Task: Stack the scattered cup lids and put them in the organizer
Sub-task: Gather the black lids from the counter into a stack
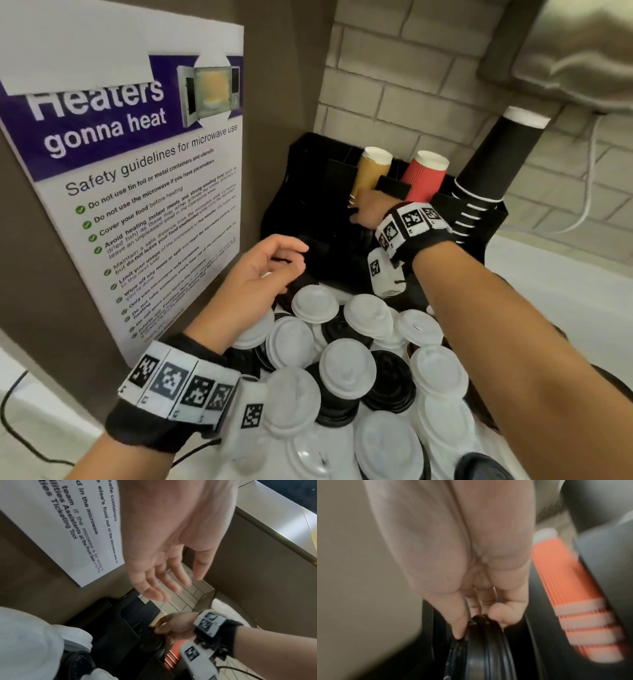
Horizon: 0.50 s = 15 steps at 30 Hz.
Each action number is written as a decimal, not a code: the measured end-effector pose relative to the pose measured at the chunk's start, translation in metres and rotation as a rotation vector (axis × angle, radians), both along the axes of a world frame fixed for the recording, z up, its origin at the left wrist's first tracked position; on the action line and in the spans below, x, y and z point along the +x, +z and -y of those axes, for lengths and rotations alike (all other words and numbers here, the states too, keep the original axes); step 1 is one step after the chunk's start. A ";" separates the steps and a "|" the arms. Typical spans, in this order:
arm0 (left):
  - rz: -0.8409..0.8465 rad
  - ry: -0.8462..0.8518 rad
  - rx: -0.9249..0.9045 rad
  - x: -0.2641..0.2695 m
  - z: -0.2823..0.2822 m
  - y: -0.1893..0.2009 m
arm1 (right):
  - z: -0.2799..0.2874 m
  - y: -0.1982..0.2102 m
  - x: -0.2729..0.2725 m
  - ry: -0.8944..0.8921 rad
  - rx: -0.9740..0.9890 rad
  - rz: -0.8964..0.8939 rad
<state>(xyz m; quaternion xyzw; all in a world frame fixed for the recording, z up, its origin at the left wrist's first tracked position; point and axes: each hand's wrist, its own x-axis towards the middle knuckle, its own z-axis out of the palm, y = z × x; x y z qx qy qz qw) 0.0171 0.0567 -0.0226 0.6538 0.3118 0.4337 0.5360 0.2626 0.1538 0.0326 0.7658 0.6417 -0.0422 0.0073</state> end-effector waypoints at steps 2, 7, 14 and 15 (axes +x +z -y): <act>0.068 0.115 -0.072 0.004 -0.001 0.000 | 0.019 0.029 0.001 0.036 0.105 -0.167; 0.271 0.125 -0.367 0.019 0.006 0.012 | 0.083 0.058 -0.023 0.266 -0.064 -1.214; 0.711 -0.184 -0.653 0.020 0.025 0.020 | 0.119 0.037 -0.065 0.385 -0.191 -1.129; 0.729 -0.191 -0.642 0.018 0.027 0.018 | 0.121 0.034 -0.068 0.369 -0.162 -1.065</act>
